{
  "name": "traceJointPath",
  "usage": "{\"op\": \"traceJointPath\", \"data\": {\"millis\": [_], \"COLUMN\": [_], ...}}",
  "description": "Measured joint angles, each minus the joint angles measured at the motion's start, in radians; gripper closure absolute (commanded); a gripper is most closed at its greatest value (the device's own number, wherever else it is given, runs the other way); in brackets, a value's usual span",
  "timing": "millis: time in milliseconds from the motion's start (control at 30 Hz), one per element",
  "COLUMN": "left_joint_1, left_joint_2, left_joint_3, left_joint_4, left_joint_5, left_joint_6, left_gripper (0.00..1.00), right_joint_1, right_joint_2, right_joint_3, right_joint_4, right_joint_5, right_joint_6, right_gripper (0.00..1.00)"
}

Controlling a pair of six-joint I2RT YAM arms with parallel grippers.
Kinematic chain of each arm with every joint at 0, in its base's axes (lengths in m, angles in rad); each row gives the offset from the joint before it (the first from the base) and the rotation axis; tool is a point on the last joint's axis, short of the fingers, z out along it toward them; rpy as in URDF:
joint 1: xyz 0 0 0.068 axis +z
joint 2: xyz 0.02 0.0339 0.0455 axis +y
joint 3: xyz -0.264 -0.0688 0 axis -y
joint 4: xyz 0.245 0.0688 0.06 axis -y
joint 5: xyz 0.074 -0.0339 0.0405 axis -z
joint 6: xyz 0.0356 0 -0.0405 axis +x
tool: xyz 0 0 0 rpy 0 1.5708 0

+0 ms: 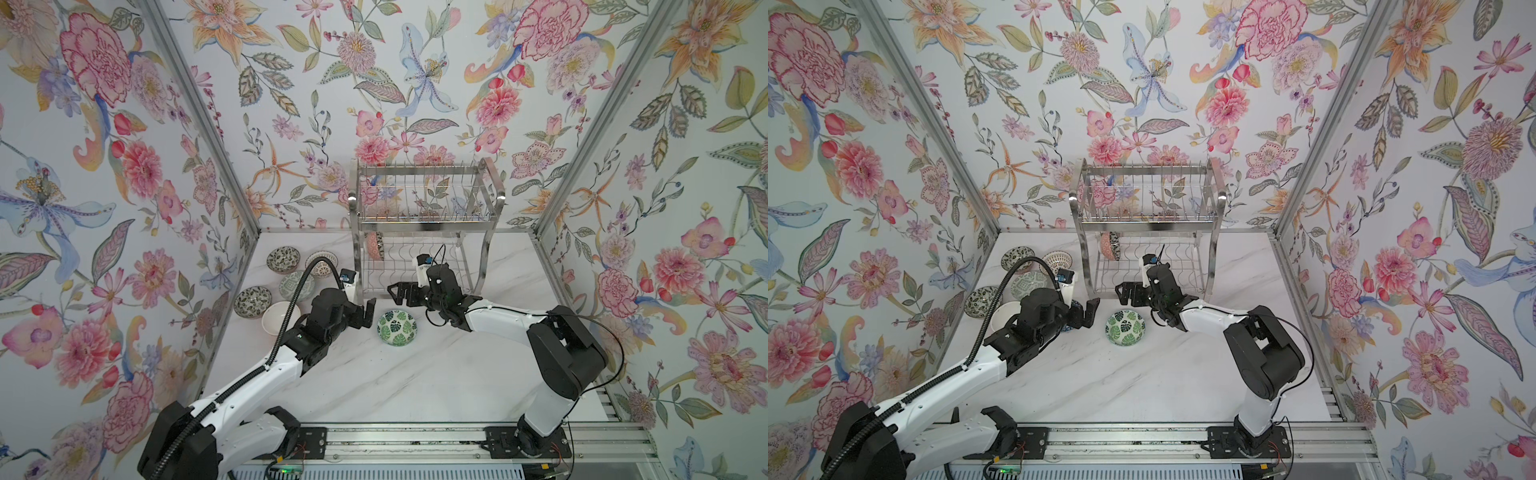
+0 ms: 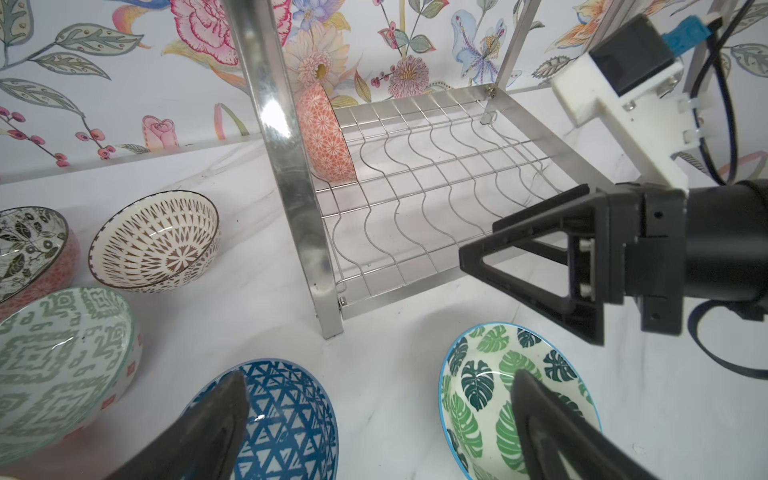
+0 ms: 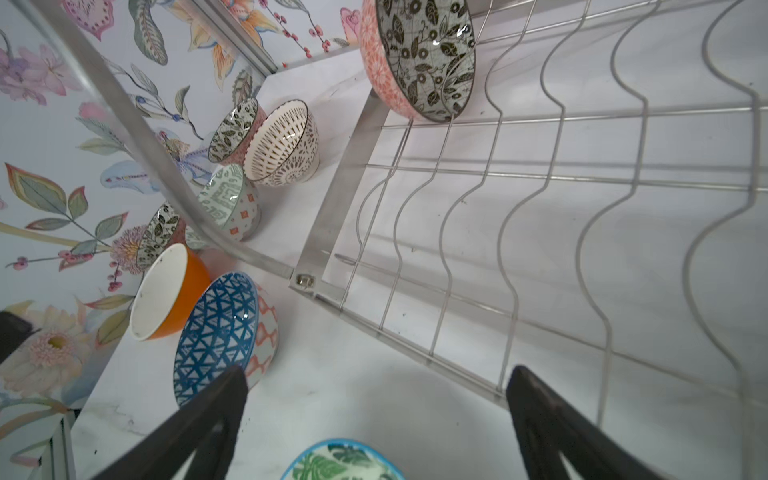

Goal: Load the bowls into the dish rack
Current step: 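Move the right gripper down onto the green monstera-leaf bowl rim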

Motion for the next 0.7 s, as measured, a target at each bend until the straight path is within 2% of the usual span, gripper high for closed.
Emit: {"op": "traceJointPath", "data": {"millis": [200, 367, 533, 700], "left_joint_1": [0.000, 0.000, 0.000, 0.000], "left_joint_2": [-0.016, -0.029, -0.044, -0.065], "left_joint_3": [-0.052, -0.110, -0.140, -0.157], "left_joint_4": [0.066, 0.121, 0.153, 0.166], "left_joint_5": [0.051, 0.091, 0.127, 0.130], "left_joint_6": [-0.048, -0.104, -0.158, -0.187], "left_gripper": [0.01, 0.01, 0.01, 0.01], "right_joint_1": [0.033, 0.044, 0.058, 0.097], "right_joint_2": [-0.110, -0.132, -0.128, -0.095], "right_joint_3": [-0.020, -0.041, -0.045, -0.044], "right_joint_4": [-0.179, -0.285, -0.355, -0.391], "right_joint_5": [0.072, 0.109, 0.116, 0.142], "right_joint_6": [-0.056, -0.077, -0.080, -0.076], "right_gripper": [0.01, 0.01, 0.20, 0.32]}}
